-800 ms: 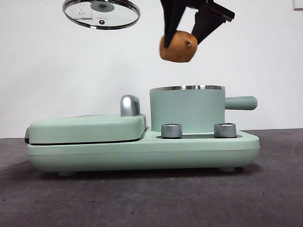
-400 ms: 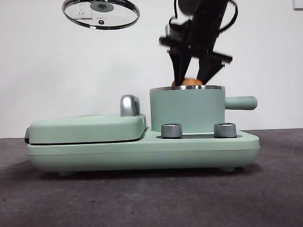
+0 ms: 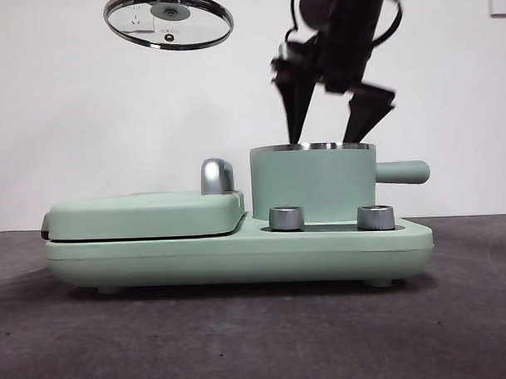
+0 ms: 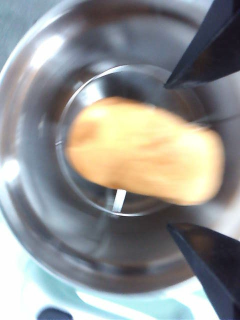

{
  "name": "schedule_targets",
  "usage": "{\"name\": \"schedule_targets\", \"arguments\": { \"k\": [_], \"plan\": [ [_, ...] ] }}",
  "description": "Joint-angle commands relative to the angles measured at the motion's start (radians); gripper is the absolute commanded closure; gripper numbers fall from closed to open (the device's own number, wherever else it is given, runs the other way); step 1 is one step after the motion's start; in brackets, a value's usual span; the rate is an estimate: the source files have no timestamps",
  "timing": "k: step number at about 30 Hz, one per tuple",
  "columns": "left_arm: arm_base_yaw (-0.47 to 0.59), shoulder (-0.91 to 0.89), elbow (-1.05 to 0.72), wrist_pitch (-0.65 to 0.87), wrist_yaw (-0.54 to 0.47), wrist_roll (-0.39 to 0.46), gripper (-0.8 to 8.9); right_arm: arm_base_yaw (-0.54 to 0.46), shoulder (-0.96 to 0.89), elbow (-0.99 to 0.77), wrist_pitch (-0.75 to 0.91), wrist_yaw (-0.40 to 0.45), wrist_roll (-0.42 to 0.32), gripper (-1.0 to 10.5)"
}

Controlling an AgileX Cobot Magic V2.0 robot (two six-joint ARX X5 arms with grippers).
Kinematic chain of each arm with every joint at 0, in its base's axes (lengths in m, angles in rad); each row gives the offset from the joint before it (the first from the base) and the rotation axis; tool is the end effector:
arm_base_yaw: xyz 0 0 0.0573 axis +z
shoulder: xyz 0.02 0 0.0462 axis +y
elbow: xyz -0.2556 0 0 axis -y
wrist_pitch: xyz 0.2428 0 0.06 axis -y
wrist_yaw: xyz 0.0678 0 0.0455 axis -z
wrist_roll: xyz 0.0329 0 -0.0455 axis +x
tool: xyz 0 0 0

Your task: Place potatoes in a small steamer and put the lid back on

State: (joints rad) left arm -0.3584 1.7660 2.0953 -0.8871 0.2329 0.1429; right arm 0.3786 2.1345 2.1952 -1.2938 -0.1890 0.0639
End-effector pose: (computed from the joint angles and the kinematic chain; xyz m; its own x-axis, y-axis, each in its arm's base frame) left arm 0.3388 -0.1350 0.4367 0.6921 -0.5057 -0.5150 0.5899 0.8075 -0.0001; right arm 0.3958 0.1641 0.2997 0.2329 0.2949 -0.9267 -0.3640 0.9101 0.1981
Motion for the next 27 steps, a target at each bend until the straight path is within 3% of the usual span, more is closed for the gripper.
{"name": "schedule_targets", "arguments": {
  "k": [1, 5, 10, 18, 22, 27],
  "plan": [
    [-0.018, 0.006, 0.039, 0.026, 0.003, 0.002, 7.97, -0.014, -0.091, 0.037, -0.055, 0.000, 0.003, 5.2],
    [-0.071, 0.040, 0.038, 0.035, 0.003, 0.002, 7.97, -0.035, -0.257, -0.035, -0.123, 0.040, 0.003, 5.3],
    [-0.152, 0.088, 0.039, 0.064, 0.003, 0.006, 7.97, -0.031, -0.553, -0.363, -0.111, 0.063, 0.003, 5.2],
    [-0.222, 0.173, 0.039, 0.100, 0.003, 0.006, 7.97, -0.021, -0.983, -0.830, 0.106, 0.054, 0.004, 5.2],
    [-0.245, 0.230, 0.039, 0.149, 0.003, 0.006, 7.97, -0.020, -1.263, -1.076, 0.218, -0.005, 0.005, 5.2],
    [-0.256, 0.307, 0.039, 0.227, 0.003, 0.005, 7.97, -0.020, -1.532, -1.241, 0.262, -0.005, 0.032, 5.2]
  ]
}}
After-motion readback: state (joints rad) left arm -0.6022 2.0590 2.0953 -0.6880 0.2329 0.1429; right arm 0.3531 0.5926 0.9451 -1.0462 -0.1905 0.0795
